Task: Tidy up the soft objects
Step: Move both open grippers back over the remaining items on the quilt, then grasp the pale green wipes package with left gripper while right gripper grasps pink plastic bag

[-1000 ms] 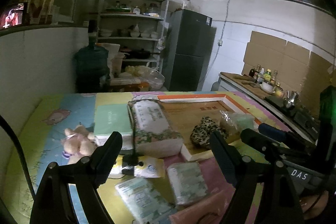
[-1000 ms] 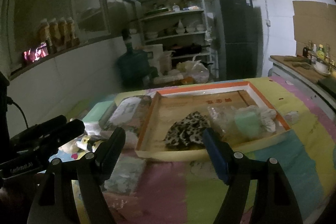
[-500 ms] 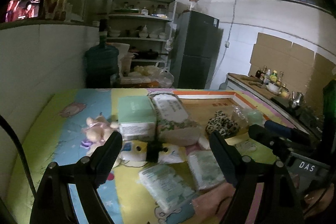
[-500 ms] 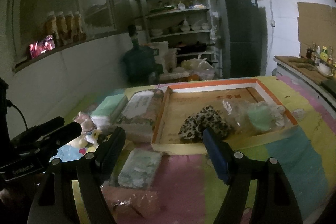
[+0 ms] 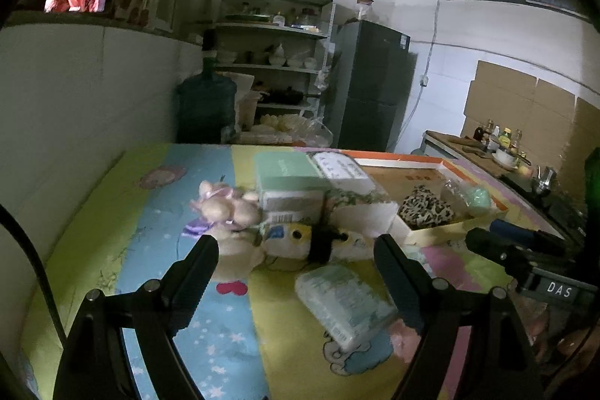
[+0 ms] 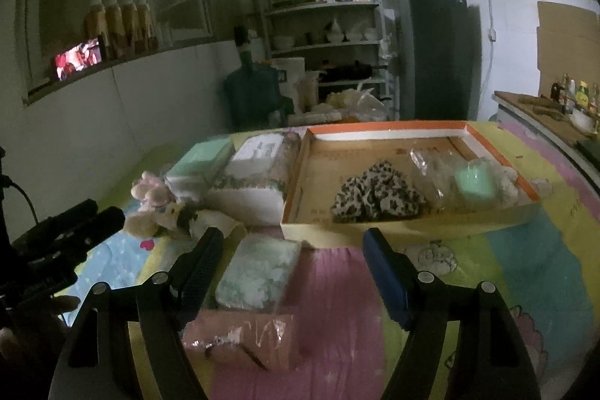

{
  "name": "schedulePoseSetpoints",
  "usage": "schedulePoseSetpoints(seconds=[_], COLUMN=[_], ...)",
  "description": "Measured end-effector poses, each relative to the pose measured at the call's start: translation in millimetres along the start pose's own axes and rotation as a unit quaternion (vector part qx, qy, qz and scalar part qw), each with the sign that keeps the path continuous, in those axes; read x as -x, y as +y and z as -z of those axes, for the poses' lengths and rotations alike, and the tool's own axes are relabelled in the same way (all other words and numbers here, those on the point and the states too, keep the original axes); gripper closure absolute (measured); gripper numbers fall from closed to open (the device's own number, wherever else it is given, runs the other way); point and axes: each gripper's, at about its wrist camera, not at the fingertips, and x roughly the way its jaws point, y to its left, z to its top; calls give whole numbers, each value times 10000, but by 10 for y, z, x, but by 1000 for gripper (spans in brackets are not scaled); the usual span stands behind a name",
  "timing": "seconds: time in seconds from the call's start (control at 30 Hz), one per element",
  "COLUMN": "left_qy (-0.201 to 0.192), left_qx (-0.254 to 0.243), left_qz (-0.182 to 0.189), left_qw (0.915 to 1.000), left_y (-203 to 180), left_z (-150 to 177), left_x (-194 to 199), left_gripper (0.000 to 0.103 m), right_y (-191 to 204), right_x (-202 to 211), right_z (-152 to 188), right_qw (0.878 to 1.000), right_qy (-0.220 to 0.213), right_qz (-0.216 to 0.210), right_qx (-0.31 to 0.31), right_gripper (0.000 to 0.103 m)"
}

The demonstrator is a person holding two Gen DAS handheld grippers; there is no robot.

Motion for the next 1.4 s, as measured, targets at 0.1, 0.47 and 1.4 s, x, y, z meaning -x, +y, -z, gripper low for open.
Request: schedulePoseSetpoints(seconds=[0.1, 0.47, 1.4], left_qy=[54, 187, 687], left_qx=[25, 172, 207], left_qz=[-26, -38, 237], left_qw=[10000, 9997, 9971], left_y=[45, 171, 11], left_z=[55, 190, 325], left_x=[-5, -49, -345], left_gripper=[18, 18, 18], right_y=[32, -67, 159], right_x=[-32, -185, -85], right_z=[60, 458, 636], right_qw=[9999, 9949, 9770], right_qy=[73, 657, 1027], right_qz=[-65, -672, -1771], right_qx=[81, 362, 592], right_gripper=[25, 25, 74])
